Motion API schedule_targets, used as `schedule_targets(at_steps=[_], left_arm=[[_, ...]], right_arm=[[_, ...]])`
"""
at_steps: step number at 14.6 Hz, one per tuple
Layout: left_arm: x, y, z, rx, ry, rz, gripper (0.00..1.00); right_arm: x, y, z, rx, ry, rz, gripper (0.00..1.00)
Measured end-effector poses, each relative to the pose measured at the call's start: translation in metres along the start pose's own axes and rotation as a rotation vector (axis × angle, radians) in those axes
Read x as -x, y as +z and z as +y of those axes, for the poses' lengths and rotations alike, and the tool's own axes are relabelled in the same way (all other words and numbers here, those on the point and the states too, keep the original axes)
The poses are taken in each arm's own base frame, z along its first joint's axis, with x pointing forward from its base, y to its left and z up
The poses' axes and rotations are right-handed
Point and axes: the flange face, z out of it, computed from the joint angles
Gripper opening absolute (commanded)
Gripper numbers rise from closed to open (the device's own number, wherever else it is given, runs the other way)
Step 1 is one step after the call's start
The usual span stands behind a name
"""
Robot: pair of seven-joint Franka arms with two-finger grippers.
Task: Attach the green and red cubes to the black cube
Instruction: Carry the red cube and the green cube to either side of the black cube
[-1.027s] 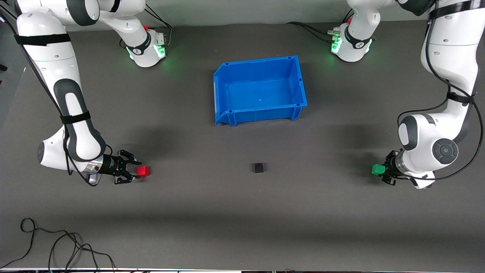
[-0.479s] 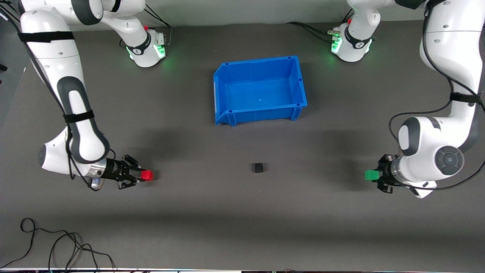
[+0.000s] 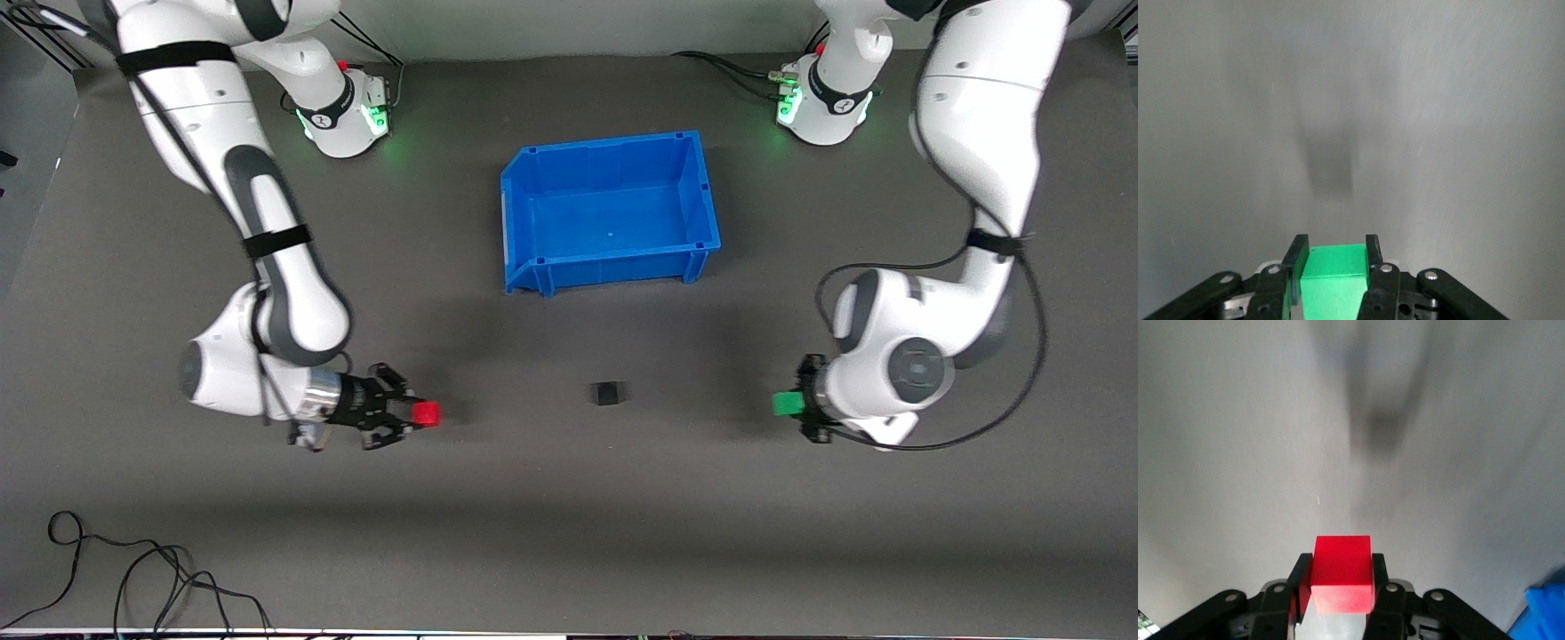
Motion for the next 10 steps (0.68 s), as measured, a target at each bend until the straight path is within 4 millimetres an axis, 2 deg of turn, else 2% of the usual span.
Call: schedule_targets(at_steps=[3, 5, 8, 10], left_arm=[[0.054, 0.019, -0.011, 0.032, -0.083, -0.012, 0.18], [0.089, 0.033, -0.024, 0.023, -0.107, -0.009, 0.18], [0.142, 0.047, -0.043, 0.017, -0.141, -0.008, 0.18], [0.170, 0.052, -0.051, 0.020, -0.165, -0.010, 0.18]], right_arm=[[0.062, 0.038, 0.011, -0.014, -0.004, 0.018, 0.39], [0.096, 0.066, 0.022, -0.017, -0.002, 0.030, 0.39], [0.131, 0.098, 0.032, -0.008, 0.005, 0.034, 0.39], [0.145, 0.114, 0.034, -0.002, -0.014, 0.033, 0.39]])
